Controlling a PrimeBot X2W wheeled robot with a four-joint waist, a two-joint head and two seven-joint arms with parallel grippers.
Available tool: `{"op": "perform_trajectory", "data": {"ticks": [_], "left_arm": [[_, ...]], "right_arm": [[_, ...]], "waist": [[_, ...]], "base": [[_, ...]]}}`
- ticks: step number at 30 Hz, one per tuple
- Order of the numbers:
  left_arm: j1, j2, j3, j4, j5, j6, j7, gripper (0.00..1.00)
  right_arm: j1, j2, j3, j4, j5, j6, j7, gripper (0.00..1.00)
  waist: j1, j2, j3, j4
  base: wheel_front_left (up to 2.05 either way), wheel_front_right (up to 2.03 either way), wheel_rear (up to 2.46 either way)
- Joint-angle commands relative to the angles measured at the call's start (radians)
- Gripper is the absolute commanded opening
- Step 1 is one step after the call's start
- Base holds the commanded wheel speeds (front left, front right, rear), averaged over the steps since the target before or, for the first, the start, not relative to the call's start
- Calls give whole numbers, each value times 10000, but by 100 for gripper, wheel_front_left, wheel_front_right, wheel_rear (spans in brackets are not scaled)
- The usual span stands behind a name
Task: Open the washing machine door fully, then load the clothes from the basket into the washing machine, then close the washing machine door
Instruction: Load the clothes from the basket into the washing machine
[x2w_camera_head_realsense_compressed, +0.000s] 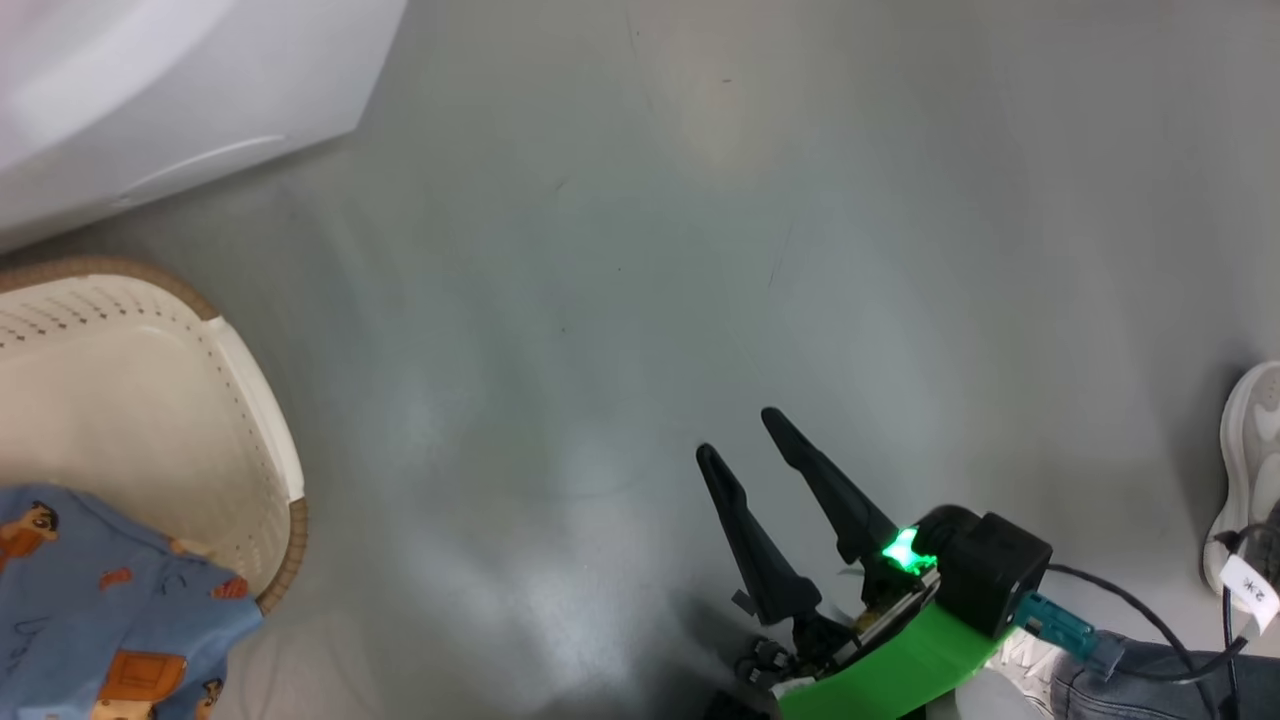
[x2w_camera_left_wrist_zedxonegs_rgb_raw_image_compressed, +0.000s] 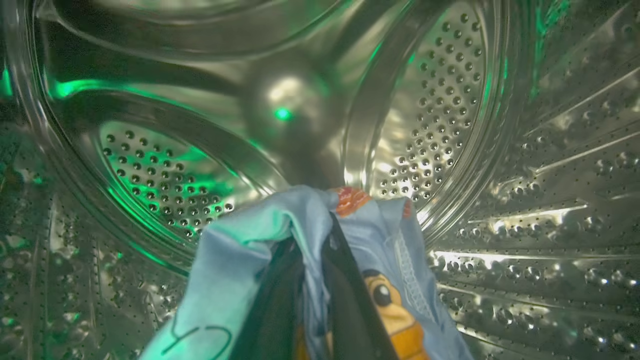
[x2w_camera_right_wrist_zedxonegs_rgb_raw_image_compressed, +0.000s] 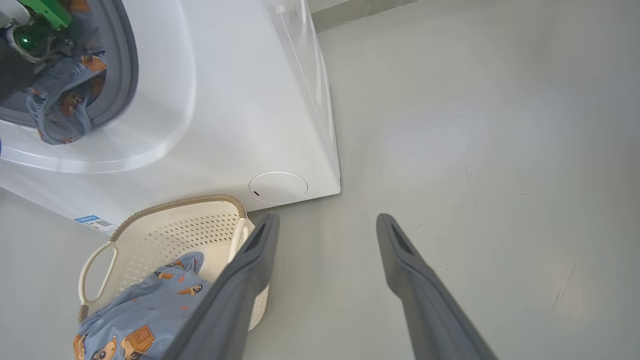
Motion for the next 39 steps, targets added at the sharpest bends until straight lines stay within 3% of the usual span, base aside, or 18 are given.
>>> {"op": "perform_trajectory", "data": {"ticks": [1, 7, 14, 15, 18, 20, 21, 31, 39], "left_arm": [[-98, 460, 64, -359, 94, 75, -52, 0], [200, 346, 120, -1077, 149, 389, -52, 0], [296, 142, -288, 102, 271, 318, 113, 0], [266, 128, -331, 277, 288, 334, 174, 7], [177, 80, -437, 645, 313, 361, 174, 45], [153, 16, -502, 851, 327, 419, 159, 75], [145, -26, -534, 957, 328, 448, 164, 100], [540, -661, -554, 1950, -3, 887, 199, 100], [1116, -1176, -687, 2079, -188, 928, 89, 100]], "right_arm": [[31, -70, 226, -218, 63, 62, -48, 100], [-113, -70, 272, -143, 112, 62, -48, 100], [-90, -70, 286, -15, 53, 62, -48, 100], [-89, -70, 287, -5, 51, 62, -48, 100], [-83, -70, 268, 23, 49, 62, -48, 100], [-74, -70, 246, 35, 44, 62, -48, 100], [-68, -70, 236, 39, 41, 62, -48, 100], [-111, -70, 54, 130, -46, 62, -48, 100], [-136, -70, -133, 251, -138, 62, -48, 100]], "waist": [[0, -1, 41, 41], [0, -1, -2, 163], [0, -1, -217, 291], [0, -1, -249, 296], [0, -1, -331, 312], [0, -1, -390, 342], [0, -1, -422, 361], [0, -1, -993, 824], [0, -1, -1436, 1272]], "base": [[0, 0, 0], [0, 0, 0], [0, 0, 0], [0, 0, 0], [0, 0, 0], [0, 0, 0], [0, 0, 0], [0, 0, 0], [0, 0, 0]]}}
